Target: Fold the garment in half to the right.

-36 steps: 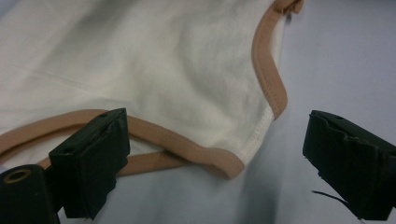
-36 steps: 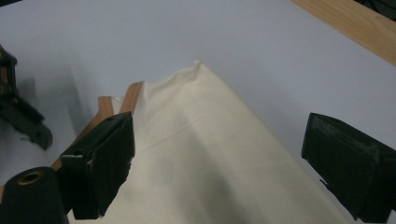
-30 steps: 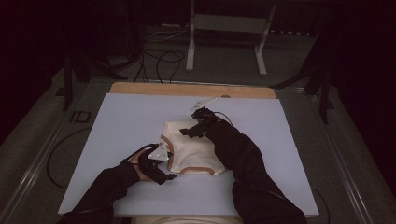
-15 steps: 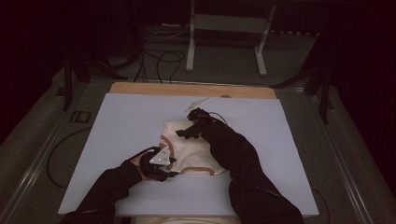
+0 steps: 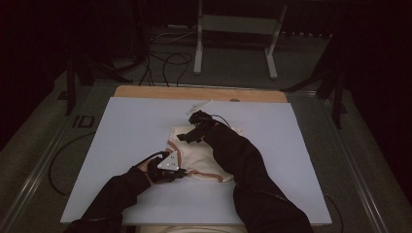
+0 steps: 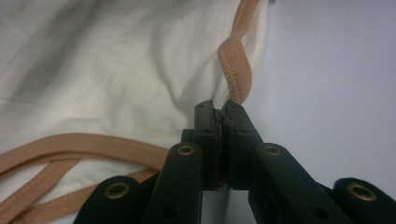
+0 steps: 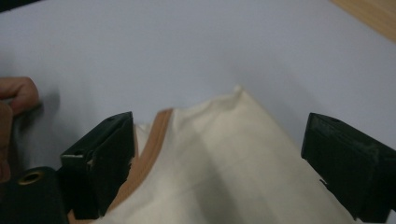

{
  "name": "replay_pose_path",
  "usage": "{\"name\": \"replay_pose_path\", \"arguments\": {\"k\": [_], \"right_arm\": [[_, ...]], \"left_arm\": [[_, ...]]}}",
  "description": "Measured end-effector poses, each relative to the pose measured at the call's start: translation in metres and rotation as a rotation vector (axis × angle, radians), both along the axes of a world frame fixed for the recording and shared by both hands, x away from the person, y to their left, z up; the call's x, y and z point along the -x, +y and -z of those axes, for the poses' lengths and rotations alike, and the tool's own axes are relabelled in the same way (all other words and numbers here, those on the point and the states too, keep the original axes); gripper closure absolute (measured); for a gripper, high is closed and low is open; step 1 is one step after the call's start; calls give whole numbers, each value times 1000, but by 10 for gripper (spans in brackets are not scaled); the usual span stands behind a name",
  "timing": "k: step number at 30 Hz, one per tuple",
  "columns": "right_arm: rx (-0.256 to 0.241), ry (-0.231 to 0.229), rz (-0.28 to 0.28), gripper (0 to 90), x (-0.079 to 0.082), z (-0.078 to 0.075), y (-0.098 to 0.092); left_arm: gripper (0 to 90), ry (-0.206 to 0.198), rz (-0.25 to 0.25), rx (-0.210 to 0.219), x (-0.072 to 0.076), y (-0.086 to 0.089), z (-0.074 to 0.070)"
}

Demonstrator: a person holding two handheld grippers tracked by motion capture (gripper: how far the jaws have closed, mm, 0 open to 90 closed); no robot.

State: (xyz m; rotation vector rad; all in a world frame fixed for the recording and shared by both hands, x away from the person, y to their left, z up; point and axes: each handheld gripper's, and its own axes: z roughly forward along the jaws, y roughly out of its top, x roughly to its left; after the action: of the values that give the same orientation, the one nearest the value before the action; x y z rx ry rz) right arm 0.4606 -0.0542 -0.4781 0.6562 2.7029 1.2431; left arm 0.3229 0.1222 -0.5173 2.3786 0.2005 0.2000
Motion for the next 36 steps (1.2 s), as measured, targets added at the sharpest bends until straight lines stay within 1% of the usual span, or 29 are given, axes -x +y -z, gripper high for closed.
{"name": "replay_pose_path", "arguments": {"k": [1,2,3,5,6,7,8,11,12,13,15,16,17,18,20,21,22,23,24,25,26,27,28,29,30,32,33,35,36], "right_arm": [[-13,-10,-6,126,-1,-1,1],[-23,-11,-4,126,-2,-2,2],[-29,-18,-5,130,-4,-2,3],[-59,-15,-1,130,-8,-1,5],[-61,-4,8,130,-9,0,7],[-60,-2,10,130,-12,2,8],[-66,6,17,129,-13,3,11],[-82,31,11,129,-19,8,18],[-96,24,15,128,-19,10,20],[-93,23,9,128,-20,11,23],[-118,42,-7,135,-23,14,26],[-118,46,-15,135,-25,16,29],[-109,35,-15,136,-26,19,30],[-106,40,-9,145,-28,21,32],[-83,36,10,193,-33,25,34],[-84,33,12,230,-35,27,35],[-73,29,23,253,-36,29,36],[-62,25,32,271,-38,31,38],[-59,24,27,292,-39,33,39],[-48,25,39,294,-40,35,40],[-44,25,38,303,-42,37,41],[-34,30,45,327,-43,38,42],[-27,33,49,331,-44,40,43],[-21,31,50,354,-45,41,44],[-18,41,53,382,-45,42,45],[-8,47,53,395,-46,44,46],[0,53,56,437,-46,46,46],[-3,66,53,469,-47,47,47],[9,72,59,497,-47,47,47]], "left_arm": [[861,3,-3,3,0,0,0],[863,10,-7,6,-1,0,0],[864,9,-11,10,-1,0,0],[864,4,-14,10,0,1,0],[864,4,-16,13,0,1,0],[864,4,-18,16,1,1,0],[864,1,-18,12,1,1,-1],[864,-3,-20,12,2,1,-1],[864,-2,-22,10,2,1,-1],[864,-4,-23,9,2,1,-1],[864,-1,-25,9,2,0,0],[864,-3,-27,8,3,0,0],[864,-2,-28,10,3,0,0],[864,-2,-27,9,3,0,0],[863,0,-25,10,3,0,1],[864,1,-25,11,3,0,1],[864,1,-26,12,3,0,1],[864,1,-26,13,3,0,1],[864,4,-26,14,3,0,1],[864,8,-26,13,2,0,1],[863,11,-26,17,2,1,1],[863,12,-26,19,2,1,1],[863,12,-26,20,2,1,2],[863,14,-26,21,2,1,2],[863,15,-27,22,2,1,2],[863,15,-26,21,2,1,2],[864,15,-26,20,2,1,2],[864,19,-26,20,1,1,2],[864,21,-26,20,1,1,2]]}}
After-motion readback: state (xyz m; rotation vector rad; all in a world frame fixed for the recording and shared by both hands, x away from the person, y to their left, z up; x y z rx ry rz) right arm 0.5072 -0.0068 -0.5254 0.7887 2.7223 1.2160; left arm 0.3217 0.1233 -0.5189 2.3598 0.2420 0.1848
